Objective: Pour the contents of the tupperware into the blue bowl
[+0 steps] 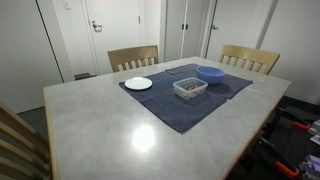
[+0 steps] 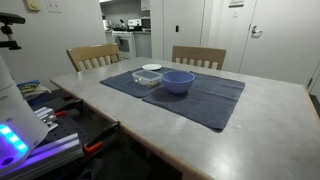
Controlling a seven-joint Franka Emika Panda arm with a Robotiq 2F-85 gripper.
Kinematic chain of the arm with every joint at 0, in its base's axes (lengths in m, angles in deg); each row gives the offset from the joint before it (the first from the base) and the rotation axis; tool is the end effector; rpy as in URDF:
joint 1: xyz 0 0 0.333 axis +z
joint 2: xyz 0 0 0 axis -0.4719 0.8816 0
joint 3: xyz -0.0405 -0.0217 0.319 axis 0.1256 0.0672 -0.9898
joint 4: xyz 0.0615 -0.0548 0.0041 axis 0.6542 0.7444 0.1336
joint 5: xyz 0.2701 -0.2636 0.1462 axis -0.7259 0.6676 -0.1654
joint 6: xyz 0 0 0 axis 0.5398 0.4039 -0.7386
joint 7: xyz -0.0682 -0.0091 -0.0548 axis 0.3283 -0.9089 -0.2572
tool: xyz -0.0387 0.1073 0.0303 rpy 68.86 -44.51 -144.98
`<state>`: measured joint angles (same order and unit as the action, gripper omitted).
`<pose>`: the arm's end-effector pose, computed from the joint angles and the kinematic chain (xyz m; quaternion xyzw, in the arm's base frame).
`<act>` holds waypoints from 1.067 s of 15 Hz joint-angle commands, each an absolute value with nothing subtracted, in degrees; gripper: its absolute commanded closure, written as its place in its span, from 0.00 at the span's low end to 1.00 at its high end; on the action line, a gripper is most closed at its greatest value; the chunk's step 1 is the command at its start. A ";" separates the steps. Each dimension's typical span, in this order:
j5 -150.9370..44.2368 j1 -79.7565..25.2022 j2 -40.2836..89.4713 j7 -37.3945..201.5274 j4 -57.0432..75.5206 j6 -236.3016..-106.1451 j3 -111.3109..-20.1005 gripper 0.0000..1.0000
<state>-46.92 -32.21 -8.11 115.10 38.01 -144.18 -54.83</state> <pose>0.4545 -0.1798 0.5242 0.9928 0.1106 0.0004 0.0464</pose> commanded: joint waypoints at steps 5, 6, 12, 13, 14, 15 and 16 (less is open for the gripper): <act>-48.56 -32.10 -6.65 116.30 37.39 -144.63 -56.46 0.00; -49.00 -31.73 -6.01 116.55 37.07 -144.72 -56.86 0.00; -51.41 -30.01 0.12 116.31 35.13 -147.90 -59.37 0.00; -51.73 -30.00 1.33 116.64 34.63 -149.22 -59.66 0.00; -52.10 -30.11 2.86 116.60 34.09 -150.71 -59.90 0.00; -52.89 -30.21 4.27 116.97 33.54 -152.37 -60.04 0.00; -53.99 -30.29 5.96 117.25 32.38 -153.14 -60.25 0.00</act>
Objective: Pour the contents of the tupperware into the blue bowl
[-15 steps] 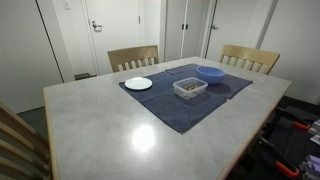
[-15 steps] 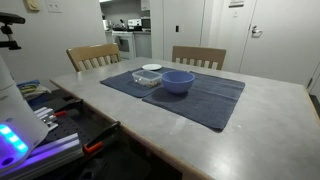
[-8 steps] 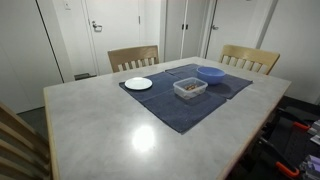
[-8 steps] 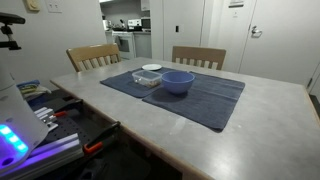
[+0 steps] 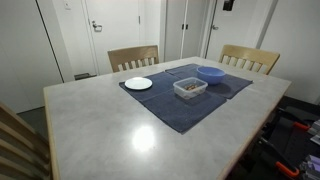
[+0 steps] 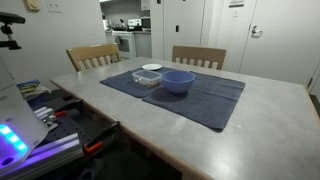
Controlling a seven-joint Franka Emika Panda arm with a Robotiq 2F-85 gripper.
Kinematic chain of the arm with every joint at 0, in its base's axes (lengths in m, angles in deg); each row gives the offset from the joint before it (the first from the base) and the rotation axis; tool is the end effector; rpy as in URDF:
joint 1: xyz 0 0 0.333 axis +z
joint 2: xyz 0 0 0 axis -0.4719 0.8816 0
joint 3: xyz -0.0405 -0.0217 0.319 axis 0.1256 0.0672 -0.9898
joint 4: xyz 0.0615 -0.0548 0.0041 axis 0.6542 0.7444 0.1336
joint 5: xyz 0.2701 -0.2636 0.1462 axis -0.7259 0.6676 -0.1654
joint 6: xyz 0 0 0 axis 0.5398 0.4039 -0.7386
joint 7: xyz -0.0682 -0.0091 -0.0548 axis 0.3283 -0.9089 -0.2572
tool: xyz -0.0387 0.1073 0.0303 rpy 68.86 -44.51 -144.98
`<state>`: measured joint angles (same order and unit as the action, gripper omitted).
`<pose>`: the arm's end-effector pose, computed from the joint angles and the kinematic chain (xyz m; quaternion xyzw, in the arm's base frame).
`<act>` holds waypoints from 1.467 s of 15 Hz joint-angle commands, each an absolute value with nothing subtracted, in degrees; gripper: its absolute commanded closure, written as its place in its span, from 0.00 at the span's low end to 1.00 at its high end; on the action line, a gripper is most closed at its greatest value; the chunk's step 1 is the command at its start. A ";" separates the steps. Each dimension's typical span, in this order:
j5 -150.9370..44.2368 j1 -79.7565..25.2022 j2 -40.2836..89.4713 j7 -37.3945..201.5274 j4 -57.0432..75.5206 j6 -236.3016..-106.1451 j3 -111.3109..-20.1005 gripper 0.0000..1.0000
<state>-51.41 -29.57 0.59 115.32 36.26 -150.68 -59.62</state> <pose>0.5178 -0.1138 0.4764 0.9855 0.1665 0.0073 0.0321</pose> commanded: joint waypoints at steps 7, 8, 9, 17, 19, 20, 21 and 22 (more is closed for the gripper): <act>-60.08 -31.41 11.18 116.20 28.33 -151.67 -62.49 0.00; -59.47 -31.05 10.21 115.85 30.04 -153.51 -63.10 0.00; -59.47 -31.19 10.42 115.70 29.87 -153.33 -63.13 0.00; -53.07 -27.76 10.80 97.43 31.20 -146.97 -67.50 0.00; -52.16 -26.17 9.71 89.89 33.83 -147.90 -69.65 0.00; -51.58 -25.38 9.74 86.11 35.71 -151.01 -70.57 0.00; -50.35 -24.67 9.80 82.94 37.19 -153.71 -71.37 0.00; -48.66 -24.03 10.34 79.51 39.10 -157.42 -72.00 0.00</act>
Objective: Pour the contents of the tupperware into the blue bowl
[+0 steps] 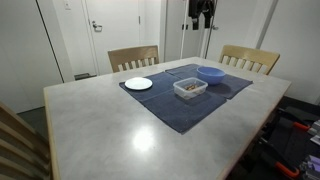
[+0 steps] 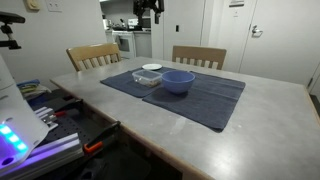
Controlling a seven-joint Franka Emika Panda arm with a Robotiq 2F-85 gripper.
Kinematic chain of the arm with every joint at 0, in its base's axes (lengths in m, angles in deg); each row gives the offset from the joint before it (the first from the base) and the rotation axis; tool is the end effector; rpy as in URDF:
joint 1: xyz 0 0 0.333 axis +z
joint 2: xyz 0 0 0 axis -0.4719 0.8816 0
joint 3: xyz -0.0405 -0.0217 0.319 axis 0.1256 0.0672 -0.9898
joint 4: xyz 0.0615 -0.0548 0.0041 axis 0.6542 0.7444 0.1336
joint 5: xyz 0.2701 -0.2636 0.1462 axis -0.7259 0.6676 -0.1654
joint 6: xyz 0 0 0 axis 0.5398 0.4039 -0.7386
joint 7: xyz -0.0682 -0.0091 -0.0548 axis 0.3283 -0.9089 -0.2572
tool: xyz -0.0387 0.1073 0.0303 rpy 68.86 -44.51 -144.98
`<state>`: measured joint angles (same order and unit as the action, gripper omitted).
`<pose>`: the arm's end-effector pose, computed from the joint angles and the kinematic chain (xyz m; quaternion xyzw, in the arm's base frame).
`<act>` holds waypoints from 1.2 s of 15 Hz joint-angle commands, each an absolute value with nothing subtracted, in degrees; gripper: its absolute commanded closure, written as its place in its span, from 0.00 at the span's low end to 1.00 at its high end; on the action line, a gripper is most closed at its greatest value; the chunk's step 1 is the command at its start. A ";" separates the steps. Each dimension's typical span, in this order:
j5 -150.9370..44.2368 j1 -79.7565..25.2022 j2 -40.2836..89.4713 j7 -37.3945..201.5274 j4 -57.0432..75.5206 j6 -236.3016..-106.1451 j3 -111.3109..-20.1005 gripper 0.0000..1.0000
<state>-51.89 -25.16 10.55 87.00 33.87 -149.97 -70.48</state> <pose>0.5552 0.0313 0.4019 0.9966 0.0532 -0.0525 0.0357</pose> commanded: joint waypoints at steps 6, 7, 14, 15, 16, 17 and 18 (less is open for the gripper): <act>-49.51 -22.77 12.40 73.01 50.20 -179.13 -73.29 0.00; -50.25 -23.04 12.31 74.00 52.30 -183.14 -73.14 0.00; -71.01 -23.60 13.16 89.04 55.08 -187.93 -75.38 0.00; -71.32 -23.72 13.34 90.50 54.63 -186.90 -75.30 0.00; -69.65 -23.83 13.69 91.14 54.04 -185.48 -74.84 0.00; -69.59 -24.04 14.26 92.46 53.36 -183.77 -74.69 0.00; -70.45 -24.35 15.23 95.19 52.24 -181.56 -74.79 0.00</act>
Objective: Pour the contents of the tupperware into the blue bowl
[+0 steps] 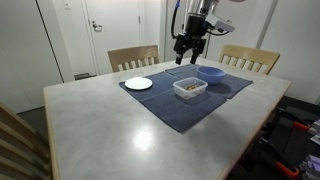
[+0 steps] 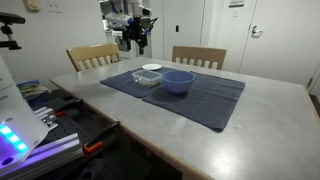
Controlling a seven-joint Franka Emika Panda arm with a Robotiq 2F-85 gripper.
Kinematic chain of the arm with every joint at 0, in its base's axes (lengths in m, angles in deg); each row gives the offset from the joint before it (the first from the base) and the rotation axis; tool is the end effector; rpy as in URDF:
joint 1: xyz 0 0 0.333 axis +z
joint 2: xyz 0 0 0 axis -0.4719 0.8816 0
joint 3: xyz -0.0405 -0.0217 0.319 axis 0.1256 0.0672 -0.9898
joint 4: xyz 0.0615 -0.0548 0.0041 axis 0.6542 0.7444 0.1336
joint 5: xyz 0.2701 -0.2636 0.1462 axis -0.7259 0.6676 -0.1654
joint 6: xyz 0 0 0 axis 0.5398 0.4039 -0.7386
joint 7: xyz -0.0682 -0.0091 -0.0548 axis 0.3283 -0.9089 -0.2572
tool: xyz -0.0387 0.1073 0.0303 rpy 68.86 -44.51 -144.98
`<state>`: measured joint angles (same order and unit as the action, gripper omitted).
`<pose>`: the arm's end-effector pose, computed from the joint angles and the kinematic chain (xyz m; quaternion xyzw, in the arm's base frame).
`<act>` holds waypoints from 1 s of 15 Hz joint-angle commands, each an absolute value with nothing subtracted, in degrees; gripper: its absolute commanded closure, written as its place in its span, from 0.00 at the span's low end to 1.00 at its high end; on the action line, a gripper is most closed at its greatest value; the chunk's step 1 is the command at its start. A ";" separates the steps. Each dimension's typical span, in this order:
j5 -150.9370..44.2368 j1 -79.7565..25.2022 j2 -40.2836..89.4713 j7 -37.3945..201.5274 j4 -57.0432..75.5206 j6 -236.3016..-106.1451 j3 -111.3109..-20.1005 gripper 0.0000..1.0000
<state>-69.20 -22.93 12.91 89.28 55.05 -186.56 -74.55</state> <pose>0.5067 0.0868 0.2738 -0.9959 -0.0164 -0.0552 0.0693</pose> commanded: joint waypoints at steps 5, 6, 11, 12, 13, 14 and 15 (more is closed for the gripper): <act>-66.79 -24.78 19.95 98.90 45.36 -168.14 -74.58 0.00; -66.72 -24.47 21.37 98.14 43.60 -167.30 -74.91 0.00; -61.28 -22.28 26.75 88.82 38.00 -165.49 -74.67 0.00; -60.92 -21.89 27.05 86.88 38.05 -165.85 -74.67 0.00; -60.69 -21.57 27.35 85.08 38.04 -166.04 -74.60 0.00; -60.70 -21.01 27.18 82.80 38.88 -167.23 -74.65 0.00; -60.72 -20.68 27.23 81.13 39.32 -167.97 -74.65 0.00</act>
<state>-61.43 -21.70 26.30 85.87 39.66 -167.39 -74.69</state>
